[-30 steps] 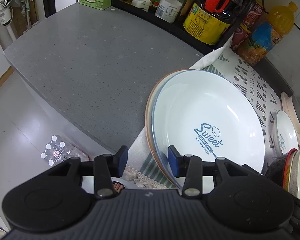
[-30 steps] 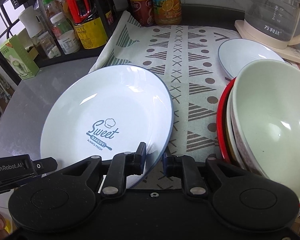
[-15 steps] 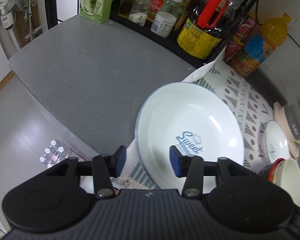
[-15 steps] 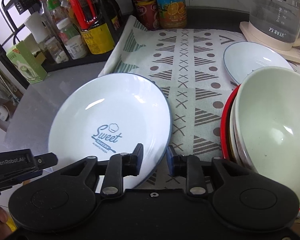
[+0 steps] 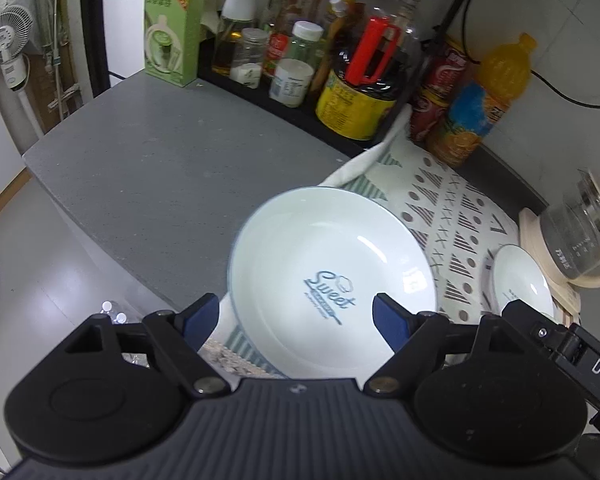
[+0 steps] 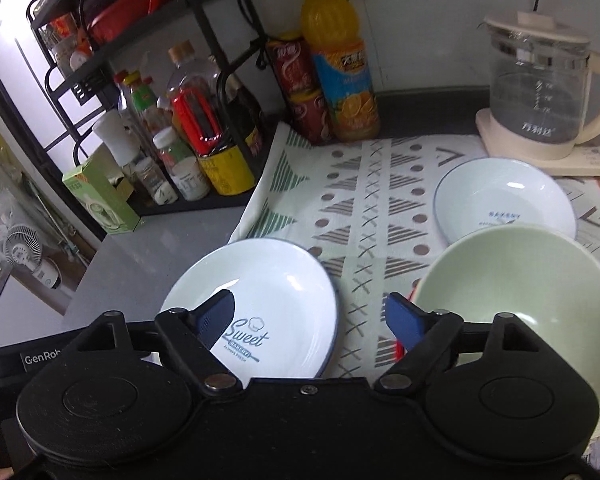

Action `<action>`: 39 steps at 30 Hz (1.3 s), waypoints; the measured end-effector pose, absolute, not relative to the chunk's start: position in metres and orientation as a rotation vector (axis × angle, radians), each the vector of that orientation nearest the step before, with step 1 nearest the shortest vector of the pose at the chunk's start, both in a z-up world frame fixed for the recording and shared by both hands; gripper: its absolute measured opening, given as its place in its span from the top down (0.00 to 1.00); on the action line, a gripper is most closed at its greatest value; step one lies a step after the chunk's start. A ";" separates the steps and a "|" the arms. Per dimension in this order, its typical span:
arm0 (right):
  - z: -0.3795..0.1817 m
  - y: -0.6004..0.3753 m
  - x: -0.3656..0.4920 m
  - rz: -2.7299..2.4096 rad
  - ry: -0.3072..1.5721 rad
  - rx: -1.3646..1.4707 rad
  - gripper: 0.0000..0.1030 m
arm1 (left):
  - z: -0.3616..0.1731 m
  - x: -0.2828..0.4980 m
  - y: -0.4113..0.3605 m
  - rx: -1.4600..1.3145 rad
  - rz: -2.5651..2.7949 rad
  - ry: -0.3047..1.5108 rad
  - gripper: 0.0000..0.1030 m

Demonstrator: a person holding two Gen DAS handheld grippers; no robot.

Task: Organize plates and bowls
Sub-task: 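Lower the 'Sweet' plate onto the flower plate and open both tools, then move both tools to the white 'BAKERY' plate and close on its rim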

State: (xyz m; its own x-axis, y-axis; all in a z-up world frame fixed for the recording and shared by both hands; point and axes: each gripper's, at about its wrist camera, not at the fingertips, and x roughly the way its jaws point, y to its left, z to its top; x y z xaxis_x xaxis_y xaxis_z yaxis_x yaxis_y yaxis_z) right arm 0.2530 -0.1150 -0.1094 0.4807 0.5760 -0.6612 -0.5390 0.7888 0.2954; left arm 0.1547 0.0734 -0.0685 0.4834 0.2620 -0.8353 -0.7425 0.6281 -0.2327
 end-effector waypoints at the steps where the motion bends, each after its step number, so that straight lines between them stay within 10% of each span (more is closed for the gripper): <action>1: -0.108 -0.120 0.254 0.675 0.822 0.053 0.17 | -0.066 0.157 0.070 -0.632 0.657 0.859 0.20; 39: -0.106 -0.256 0.347 0.350 0.798 0.230 0.00 | -0.065 0.335 -0.020 -0.494 0.326 0.955 0.15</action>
